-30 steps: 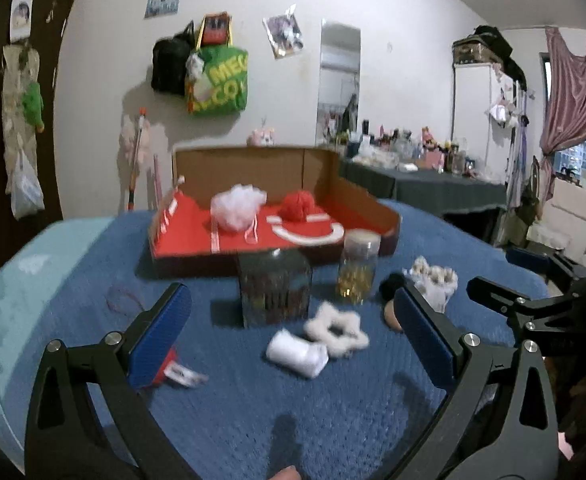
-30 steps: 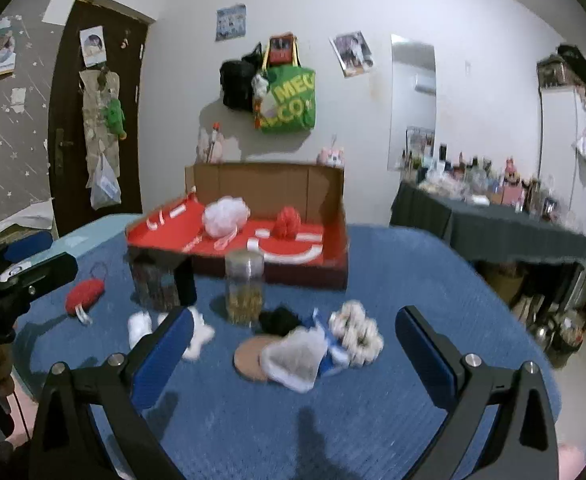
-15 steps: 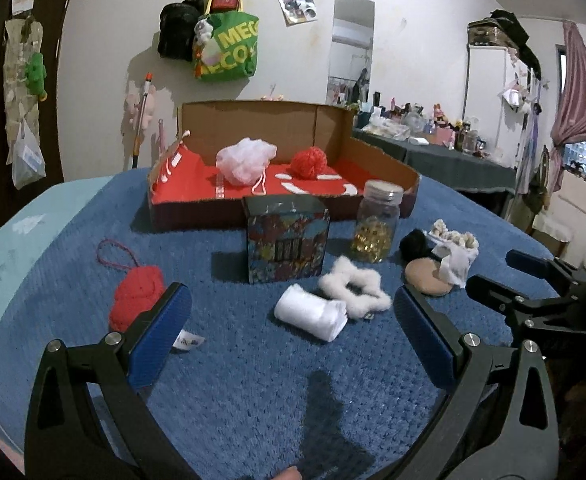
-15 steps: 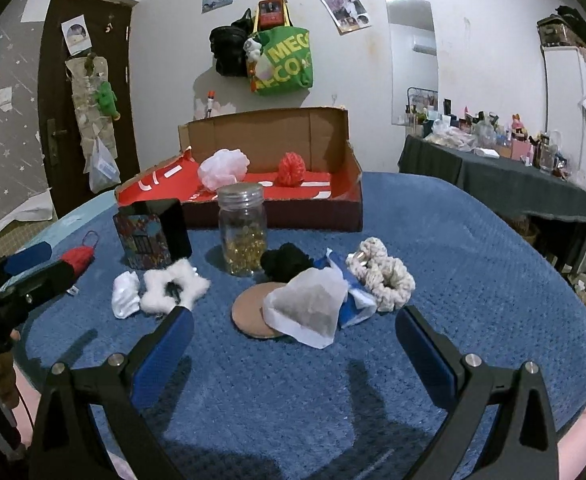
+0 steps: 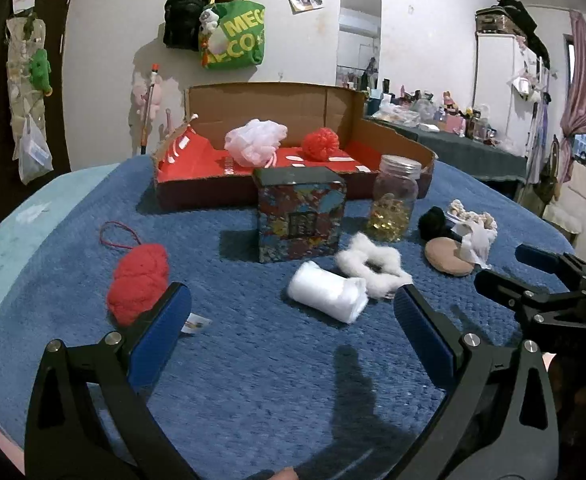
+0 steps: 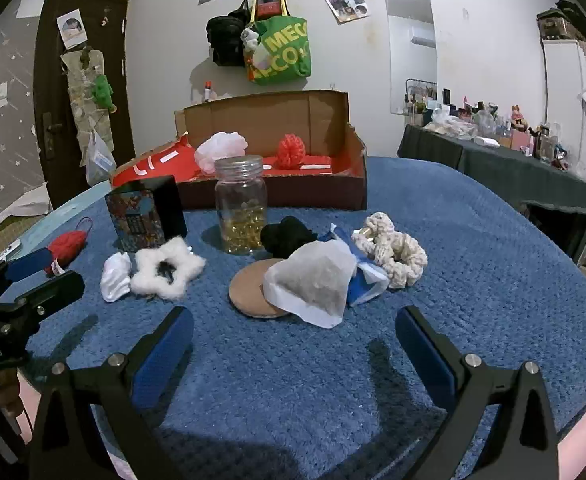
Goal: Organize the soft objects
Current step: 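Grasp the red yarn ball with the left tool while the right tool grasps the white tissue pouch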
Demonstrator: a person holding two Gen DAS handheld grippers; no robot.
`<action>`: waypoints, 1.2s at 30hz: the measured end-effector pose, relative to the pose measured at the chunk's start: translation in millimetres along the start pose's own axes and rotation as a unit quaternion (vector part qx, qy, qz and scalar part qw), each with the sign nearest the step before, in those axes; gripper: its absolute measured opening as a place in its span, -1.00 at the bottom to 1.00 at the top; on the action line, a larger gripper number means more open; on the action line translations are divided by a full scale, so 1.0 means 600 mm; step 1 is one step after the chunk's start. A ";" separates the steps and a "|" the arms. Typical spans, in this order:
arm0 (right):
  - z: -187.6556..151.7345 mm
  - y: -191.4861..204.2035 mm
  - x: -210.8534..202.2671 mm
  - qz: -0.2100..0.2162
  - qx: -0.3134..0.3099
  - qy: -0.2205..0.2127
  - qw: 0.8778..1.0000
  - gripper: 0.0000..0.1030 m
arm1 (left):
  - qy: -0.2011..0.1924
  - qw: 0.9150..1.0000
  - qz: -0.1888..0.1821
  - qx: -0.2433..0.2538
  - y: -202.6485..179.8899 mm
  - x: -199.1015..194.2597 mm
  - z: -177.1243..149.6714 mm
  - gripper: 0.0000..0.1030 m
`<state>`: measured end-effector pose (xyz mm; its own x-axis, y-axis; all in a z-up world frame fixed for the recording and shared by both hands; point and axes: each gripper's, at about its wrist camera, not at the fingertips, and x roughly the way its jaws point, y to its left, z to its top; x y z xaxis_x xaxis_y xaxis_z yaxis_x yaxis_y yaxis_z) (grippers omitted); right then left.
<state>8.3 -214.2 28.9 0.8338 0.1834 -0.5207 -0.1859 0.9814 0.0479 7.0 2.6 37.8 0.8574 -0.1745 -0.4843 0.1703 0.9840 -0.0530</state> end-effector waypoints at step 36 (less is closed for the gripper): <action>0.036 -0.015 0.021 0.026 0.009 -0.005 1.000 -0.46 | 0.046 0.996 0.064 -0.045 0.126 0.037 0.026 -0.35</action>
<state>31.9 -219.8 40.4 0.8280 0.2352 -0.5090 -0.2201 0.9712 0.0908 46.4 72.8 36.4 0.8205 -0.0468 -0.5697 0.0146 0.9980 -0.0610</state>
